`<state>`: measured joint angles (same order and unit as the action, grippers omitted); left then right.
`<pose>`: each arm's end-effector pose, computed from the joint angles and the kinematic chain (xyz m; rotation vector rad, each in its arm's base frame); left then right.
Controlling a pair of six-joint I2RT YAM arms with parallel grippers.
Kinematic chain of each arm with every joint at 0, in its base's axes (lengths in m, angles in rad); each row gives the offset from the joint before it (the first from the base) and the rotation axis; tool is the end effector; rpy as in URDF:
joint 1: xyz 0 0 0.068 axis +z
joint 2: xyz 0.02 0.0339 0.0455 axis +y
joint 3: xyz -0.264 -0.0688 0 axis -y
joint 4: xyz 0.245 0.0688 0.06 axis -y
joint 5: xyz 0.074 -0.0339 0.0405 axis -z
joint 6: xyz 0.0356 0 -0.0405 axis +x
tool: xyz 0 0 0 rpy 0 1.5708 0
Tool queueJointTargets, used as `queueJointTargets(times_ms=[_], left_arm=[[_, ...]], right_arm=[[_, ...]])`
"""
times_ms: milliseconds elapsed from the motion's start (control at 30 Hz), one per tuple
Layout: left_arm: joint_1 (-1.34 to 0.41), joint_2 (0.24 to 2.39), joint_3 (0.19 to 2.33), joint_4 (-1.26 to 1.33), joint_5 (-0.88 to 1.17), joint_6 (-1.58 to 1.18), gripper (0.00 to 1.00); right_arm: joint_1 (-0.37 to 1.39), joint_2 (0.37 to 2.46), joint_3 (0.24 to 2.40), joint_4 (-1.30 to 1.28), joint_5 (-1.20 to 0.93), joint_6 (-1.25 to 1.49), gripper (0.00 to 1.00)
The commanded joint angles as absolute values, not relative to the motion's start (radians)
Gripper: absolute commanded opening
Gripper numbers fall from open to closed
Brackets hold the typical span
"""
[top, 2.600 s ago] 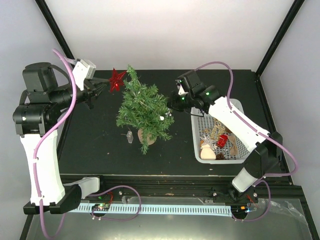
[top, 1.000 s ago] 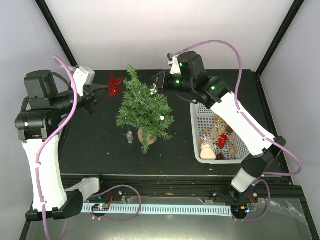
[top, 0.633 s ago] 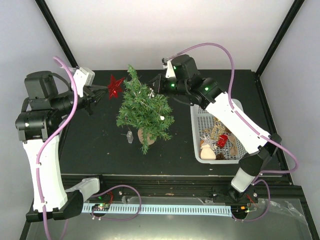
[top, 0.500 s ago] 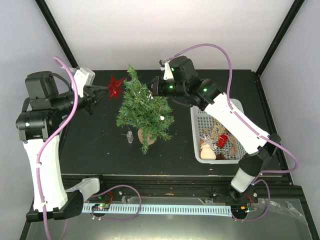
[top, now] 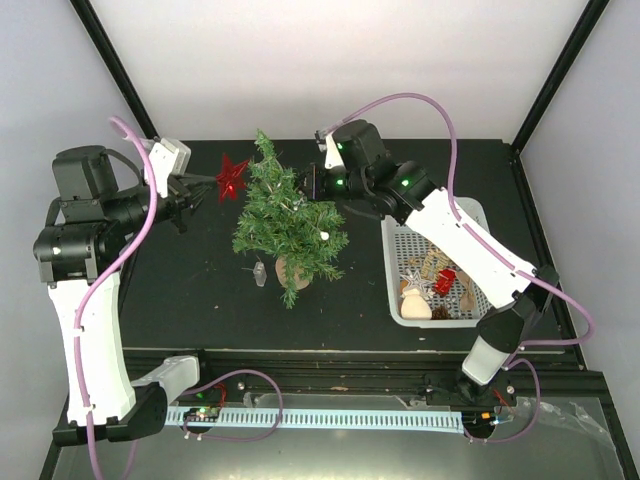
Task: Decorate the small christmas tree
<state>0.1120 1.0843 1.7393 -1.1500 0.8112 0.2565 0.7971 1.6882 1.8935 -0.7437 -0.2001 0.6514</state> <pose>0.1430 -0.0099 0.4969 0.6187 1.8481 -0.5906 0.2549 0.2711 0.4285 -0.2962 2.2698 1.0312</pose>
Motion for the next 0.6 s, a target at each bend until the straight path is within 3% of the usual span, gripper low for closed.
queueJointTargets(times_ms=[0, 100, 200, 400, 567], left_arm=[[0.121, 1.064, 1.738, -1.124, 0.836, 0.248, 0.02], [0.121, 1.06, 1.731, -1.122, 0.838, 0.247, 0.02], [0.123, 1.057, 1.727, -1.123, 0.839, 0.245, 0.01], [0.128, 1.053, 1.731, -1.123, 0.838, 0.245, 0.02], [0.131, 1.056, 1.739, -1.122, 0.837, 0.247, 0.02]], right_arm=[[0.804, 1.701, 1.89, -0.741, -0.189, 0.635, 0.15], [0.805, 1.704, 1.902, -0.746, -0.185, 0.632, 0.31], [0.804, 1.701, 1.914, -0.75, -0.177, 0.629, 0.37], [0.805, 1.686, 1.962, -0.767, -0.136, 0.616, 0.66], [0.805, 1.68, 2.007, -0.802, -0.096, 0.606, 0.78]])
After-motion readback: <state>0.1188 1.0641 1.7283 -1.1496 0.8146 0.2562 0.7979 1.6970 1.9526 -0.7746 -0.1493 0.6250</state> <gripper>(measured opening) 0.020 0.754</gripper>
